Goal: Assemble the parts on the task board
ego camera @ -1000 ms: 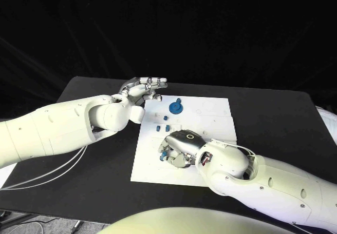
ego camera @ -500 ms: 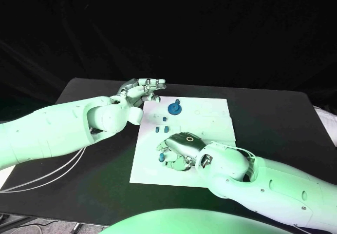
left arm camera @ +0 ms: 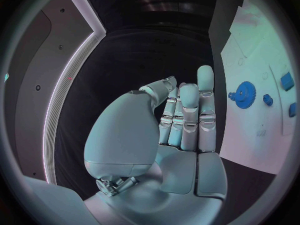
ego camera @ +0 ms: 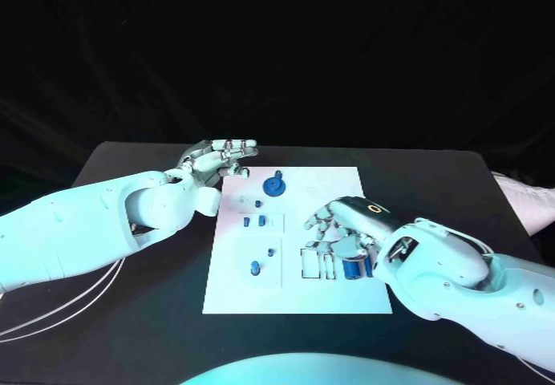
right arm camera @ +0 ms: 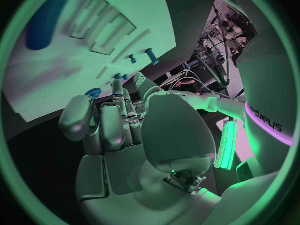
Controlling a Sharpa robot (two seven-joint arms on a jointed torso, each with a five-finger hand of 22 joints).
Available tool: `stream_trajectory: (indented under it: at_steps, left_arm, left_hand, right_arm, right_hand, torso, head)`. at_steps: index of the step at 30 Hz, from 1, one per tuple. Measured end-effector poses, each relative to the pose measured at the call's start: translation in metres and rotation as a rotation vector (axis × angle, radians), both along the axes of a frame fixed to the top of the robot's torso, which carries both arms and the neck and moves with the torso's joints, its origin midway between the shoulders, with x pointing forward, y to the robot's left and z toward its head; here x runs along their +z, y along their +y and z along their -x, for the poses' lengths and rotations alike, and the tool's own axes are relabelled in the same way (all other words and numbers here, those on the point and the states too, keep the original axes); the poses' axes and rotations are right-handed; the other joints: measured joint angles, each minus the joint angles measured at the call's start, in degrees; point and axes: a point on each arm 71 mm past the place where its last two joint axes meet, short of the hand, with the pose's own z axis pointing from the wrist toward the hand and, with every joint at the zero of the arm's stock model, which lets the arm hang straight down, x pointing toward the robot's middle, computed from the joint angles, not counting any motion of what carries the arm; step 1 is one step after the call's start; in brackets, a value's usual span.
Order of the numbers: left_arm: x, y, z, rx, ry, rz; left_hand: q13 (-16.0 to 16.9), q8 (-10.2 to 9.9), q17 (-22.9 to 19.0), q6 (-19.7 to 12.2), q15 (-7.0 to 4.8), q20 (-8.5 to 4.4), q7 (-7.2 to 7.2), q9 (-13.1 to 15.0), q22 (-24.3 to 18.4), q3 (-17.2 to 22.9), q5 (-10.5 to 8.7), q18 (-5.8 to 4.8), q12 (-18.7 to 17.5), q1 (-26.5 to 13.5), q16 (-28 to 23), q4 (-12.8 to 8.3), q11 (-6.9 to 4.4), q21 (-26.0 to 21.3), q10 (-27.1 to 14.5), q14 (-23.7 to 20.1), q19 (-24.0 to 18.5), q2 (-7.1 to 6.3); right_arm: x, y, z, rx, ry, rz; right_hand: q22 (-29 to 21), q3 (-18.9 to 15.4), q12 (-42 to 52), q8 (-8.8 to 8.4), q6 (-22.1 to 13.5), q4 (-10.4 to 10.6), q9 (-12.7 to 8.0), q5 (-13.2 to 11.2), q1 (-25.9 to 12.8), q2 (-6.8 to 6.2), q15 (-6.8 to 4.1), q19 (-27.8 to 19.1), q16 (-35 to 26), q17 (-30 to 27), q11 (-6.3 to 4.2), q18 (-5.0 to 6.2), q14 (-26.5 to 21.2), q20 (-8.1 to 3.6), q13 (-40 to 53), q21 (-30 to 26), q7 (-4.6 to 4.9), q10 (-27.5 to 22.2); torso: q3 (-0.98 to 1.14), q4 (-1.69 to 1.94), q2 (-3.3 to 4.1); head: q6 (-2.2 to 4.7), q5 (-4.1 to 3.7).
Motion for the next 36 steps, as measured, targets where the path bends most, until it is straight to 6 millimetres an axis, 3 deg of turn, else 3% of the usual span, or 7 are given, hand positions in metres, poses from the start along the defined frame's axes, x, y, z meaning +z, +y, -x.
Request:
stream_trajectory:
  at_steps: [3, 5, 9, 13, 21, 36]
  left_arm:
    - [0.000, 0.000, 0.001, -0.003, 0.000, 0.000]
    - [0.000, -0.001, 0.001, -0.004, -0.001, -0.001]
    - [0.000, -0.001, 0.001, -0.006, -0.001, -0.002]
    - [0.000, -0.001, 0.002, -0.008, -0.003, -0.004]
    - [-0.001, -0.001, 0.002, -0.010, -0.003, -0.007]
    - [-0.001, 0.001, 0.002, -0.008, -0.004, -0.010]
  left_hand:
    - [0.00, 0.00, 0.00, 0.00, 0.00, 0.00, 0.00, 0.00, 0.00, 0.00, 0.00, 0.00, 0.00, 0.00, 0.00, 0.00, 0.00, 0.00, 0.00, 0.00, 0.00, 0.00]
    - [0.00, 0.00, 0.00, 0.00, 0.00, 0.00, 0.00, 0.00, 0.00, 0.00, 0.00, 0.00, 0.00, 0.00, 0.00, 0.00, 0.00, 0.00, 0.00, 0.00, 0.00, 0.00]
    - [0.00, 0.00, 0.00, 0.00, 0.00, 0.00, 0.00, 0.00, 0.00, 0.00, 0.00, 0.00, 0.00, 0.00, 0.00, 0.00, 0.00, 0.00, 0.00, 0.00, 0.00, 0.00]
    - [0.00, 0.00, 0.00, 0.00, 0.01, 0.13, 0.00, 0.00, 0.00, 0.00, 0.00, 0.00, 0.00, 0.00, 0.00, 0.00, 0.00, 0.00, 0.00, 0.01, -0.13, 0.00]
    - [0.00, 0.00, 0.01, 0.00, 0.01, 0.20, 0.00, 0.00, 0.01, 0.00, 0.00, 0.00, 0.00, 0.00, 0.00, 0.00, 0.00, 0.00, 0.00, 0.01, -0.20, 0.00]
    - [0.00, 0.00, -0.11, 0.00, 0.02, 0.21, 0.00, 0.00, -0.04, 0.00, 0.00, 0.00, 0.00, 0.00, 0.00, 0.00, 0.00, -0.21, -0.01, 0.02, -0.21, 0.00]
  right_arm:
    - [0.001, -0.027, -0.003, -0.088, 0.041, 0.011]
    - [-0.001, -0.042, -0.002, -0.144, 0.073, 0.022]
    - [-0.007, -0.059, 0.003, -0.223, 0.121, 0.050]
    - [-0.012, -0.070, 0.006, -0.284, 0.155, 0.088]
    - [-0.026, -0.071, 0.011, -0.321, 0.207, 0.140]
    - [-0.038, -0.056, 0.016, -0.302, 0.227, 0.167]
  right_hand:
    - [3.63, -2.84, 5.81, 0.85, 1.23, 2.94, 0.28, 4.33, -2.88, -1.05, -1.32, 1.40, 2.27, 2.80, -2.30, 0.00, 0.04, -1.40, 4.72, 2.42, -1.25, 5.63]
    - [5.32, -4.97, 13.27, 1.09, 1.52, 4.72, 0.46, 6.81, -3.37, -1.01, -1.86, 2.03, 3.41, 4.12, -2.91, -0.86, -0.03, -2.03, 12.69, 3.56, -1.83, 5.85]
    - [7.60, -10.19, 33.65, 2.20, 1.48, 8.67, 1.27, 8.20, -2.52, -0.32, -1.94, 2.23, 5.28, 6.29, -3.28, -0.86, 0.04, -2.23, 36.14, 5.09, -2.36, 2.78]
    - [7.90, -12.38, 38.85, 2.83, 1.48, 10.86, 1.87, 8.20, -2.31, 0.37, -1.93, 2.23, 5.70, 6.88, -3.03, -0.86, 0.04, -2.23, 42.98, 5.09, -2.36, 2.42]
    - [8.00, -14.02, 40.46, 3.09, 1.48, 11.09, 2.27, 8.20, -2.53, 1.08, -1.93, 2.23, 5.93, 7.17, -3.03, -0.86, 0.04, -2.23, 45.88, 5.09, -2.36, 2.42]
    - [8.43, -16.02, 44.32, 4.10, 1.75, 11.04, 3.26, 8.32, -2.54, 2.25, -1.93, 2.22, 6.18, 7.64, -3.14, -0.86, 0.04, -2.23, 51.00, 5.30, -2.62, 2.96]
  torso:
    - [-0.03, -0.51, -0.04]
    - [-0.02, -0.86, -0.04]
    - [0.03, -1.54, -0.03]
    - [0.10, -1.88, -0.02]
    - [0.07, -1.88, -0.03]
    - [-0.10, -1.86, -0.04]
  head:
    - [0.54, -0.68]
    - [0.88, -0.97]
    - [1.24, -1.41]
    - [1.32, -1.74]
    - [1.18, -2.05]
    - [0.82, -1.68]
